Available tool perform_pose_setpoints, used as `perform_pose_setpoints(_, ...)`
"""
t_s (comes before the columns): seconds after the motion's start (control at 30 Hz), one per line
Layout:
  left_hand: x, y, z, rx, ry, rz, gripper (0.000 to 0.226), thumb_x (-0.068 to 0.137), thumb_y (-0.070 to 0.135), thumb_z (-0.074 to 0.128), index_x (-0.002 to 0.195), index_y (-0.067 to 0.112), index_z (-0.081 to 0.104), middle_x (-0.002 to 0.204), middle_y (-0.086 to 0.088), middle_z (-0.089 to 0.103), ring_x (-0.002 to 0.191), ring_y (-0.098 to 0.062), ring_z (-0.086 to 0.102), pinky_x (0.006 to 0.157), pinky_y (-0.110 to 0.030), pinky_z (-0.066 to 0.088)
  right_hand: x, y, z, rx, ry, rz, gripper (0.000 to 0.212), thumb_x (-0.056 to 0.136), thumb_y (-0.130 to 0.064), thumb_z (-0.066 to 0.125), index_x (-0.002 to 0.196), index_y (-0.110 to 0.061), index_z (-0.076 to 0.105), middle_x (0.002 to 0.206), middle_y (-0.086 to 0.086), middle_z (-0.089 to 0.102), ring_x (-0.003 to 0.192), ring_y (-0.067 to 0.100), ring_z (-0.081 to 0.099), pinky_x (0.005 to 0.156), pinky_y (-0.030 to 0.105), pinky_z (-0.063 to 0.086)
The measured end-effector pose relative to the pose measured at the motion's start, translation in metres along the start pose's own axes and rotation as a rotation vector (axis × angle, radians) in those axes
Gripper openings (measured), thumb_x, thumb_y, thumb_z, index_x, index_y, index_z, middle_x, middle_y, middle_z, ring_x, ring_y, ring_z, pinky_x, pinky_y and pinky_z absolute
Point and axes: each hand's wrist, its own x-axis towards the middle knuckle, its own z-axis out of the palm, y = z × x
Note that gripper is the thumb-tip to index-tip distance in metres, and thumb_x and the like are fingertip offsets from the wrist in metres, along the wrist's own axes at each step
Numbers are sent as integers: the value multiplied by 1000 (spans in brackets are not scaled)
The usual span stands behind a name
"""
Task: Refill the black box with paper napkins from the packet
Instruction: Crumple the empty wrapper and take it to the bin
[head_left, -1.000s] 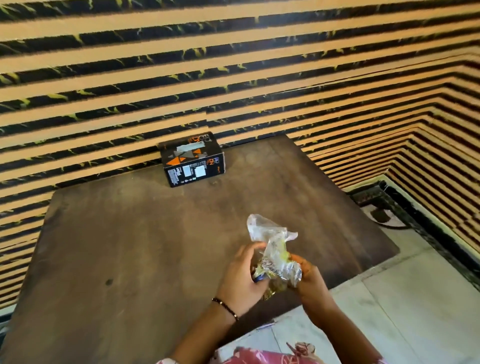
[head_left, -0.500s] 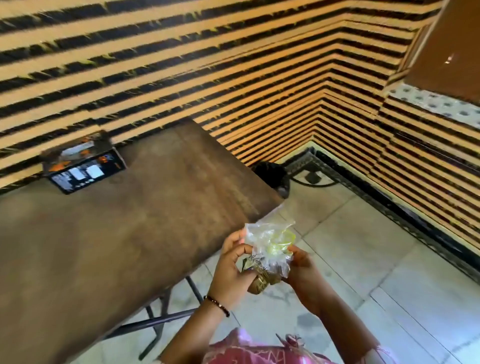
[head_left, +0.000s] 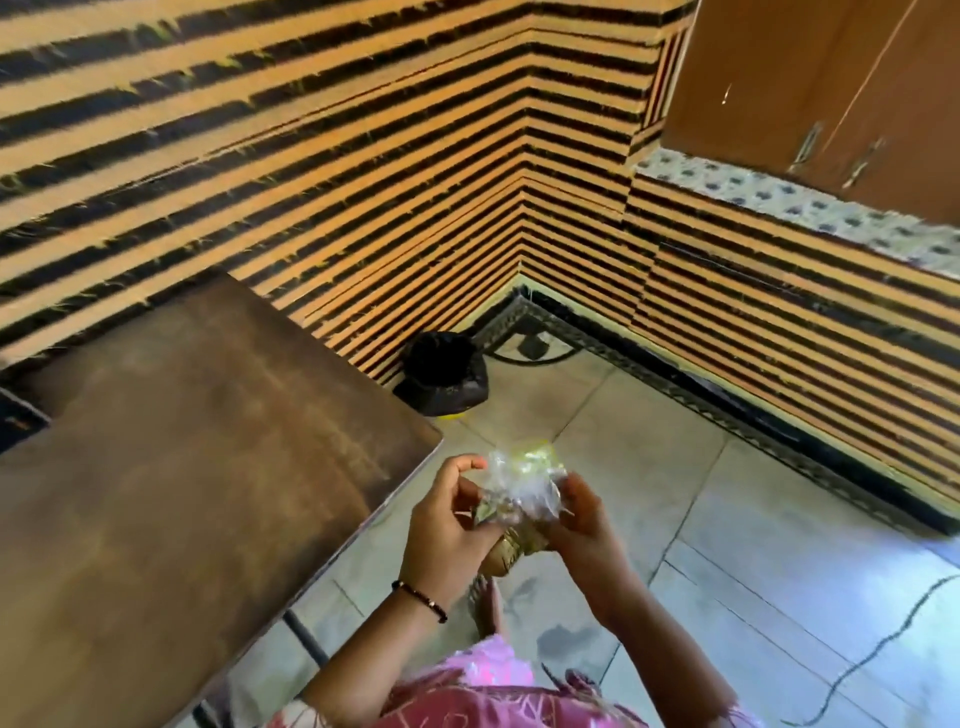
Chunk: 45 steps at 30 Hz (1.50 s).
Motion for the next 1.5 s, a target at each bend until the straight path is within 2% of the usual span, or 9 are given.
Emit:
perform_pose_setpoints(0.2, 105, -5, 5, -65, 83, -28, 58, 52, 56, 71, 102, 35, 49, 87, 7, 67, 80, -3, 64, 71, -28, 55, 83, -47, -10, -613, -187, -296, 96, 72, -29, 72, 145, -29, 9, 123, -7, 41, 92, 11, 61, 75, 24, 56)
perform_pose_setpoints(0.27, 140, -2, 6, -39, 94, -23, 68, 52, 59, 73, 109, 32, 47, 87, 4, 69, 80, -11, 67, 70, -39, 56, 114, -65, -8, -782, -180, -322, 95, 72, -33, 74, 142, -39, 9, 125, -10, 35, 96, 9, 55, 76, 17, 54)
perform_pose_setpoints(0.43, 208, -1, 12, -101, 53, -66, 63, 65, 31, 80, 117, 28, 44, 101, 2, 70, 90, -9, 67, 72, -26, 57, 190, -87, -6, -1139, -144, -453, 70, 78, -25, 68, 138, -30, 31, 133, -4, 38, 107, 14, 54, 88, 20, 48)
perform_pose_setpoints(0.6, 244, 1, 17, -290, -53, -141, 65, 73, 10, 74, 120, 38, 39, 108, 1, 65, 90, -9, 68, 72, -26, 57, 248, -88, -12, -1075, -99, -500, 41, 76, -9, 68, 113, -22, 57, 116, 2, 54, 93, 21, 63, 76, 29, 55)
perform_pose_setpoints(0.73, 268, 7, 23, -528, -168, -303, 52, 79, 23, 69, 122, 34, 43, 110, -5, 63, 88, -12, 69, 75, -35, 58, 297, -91, -24, -1006, -121, -509, 29, 71, 1, 68, 93, -17, 65, 101, 1, 59, 83, 17, 63, 68, 23, 52)
perform_pose_setpoints(1.0, 364, -4, 72, -375, 345, -354, 12, 78, 17, 71, 80, 14, 59, 87, -19, 64, 79, -33, 64, 72, -48, 55, 413, -110, -53, -907, -435, -533, 34, 67, 0, 67, 93, -22, 64, 99, -6, 52, 92, 3, 53, 77, -6, 34)
perform_pose_setpoints(1.13, 405, -10, 95, -286, 420, -310, 12, 76, 17, 68, 74, 18, 57, 71, -12, 60, 68, -29, 59, 67, -47, 54, 459, -128, -78, -706, -589, -301, 31, 72, -36, 68, 96, -18, 67, 102, -8, 61, 101, 6, 57, 86, 20, 47)
perform_pose_setpoints(1.27, 436, -2, 119, -286, 504, -309, 25, 68, 3, 68, 64, 13, 45, 61, -3, 45, 59, -13, 44, 54, -25, 41, 495, -141, -100, -457, -413, -51, 26, 72, -13, 75, 88, -11, 55, 88, 9, 65, 86, 27, 63, 76, 43, 52)
perform_pose_setpoints(1.5, 465, -13, 110, -363, 442, -383, 27, 75, -9, 66, 85, 2, 43, 72, -39, 53, 65, -39, 58, 59, -48, 53, 549, -154, -88, -394, -711, 286, 70, 72, 3, 71, 129, -28, 46, 114, -13, 58, 98, 9, 62, 82, 31, 56)
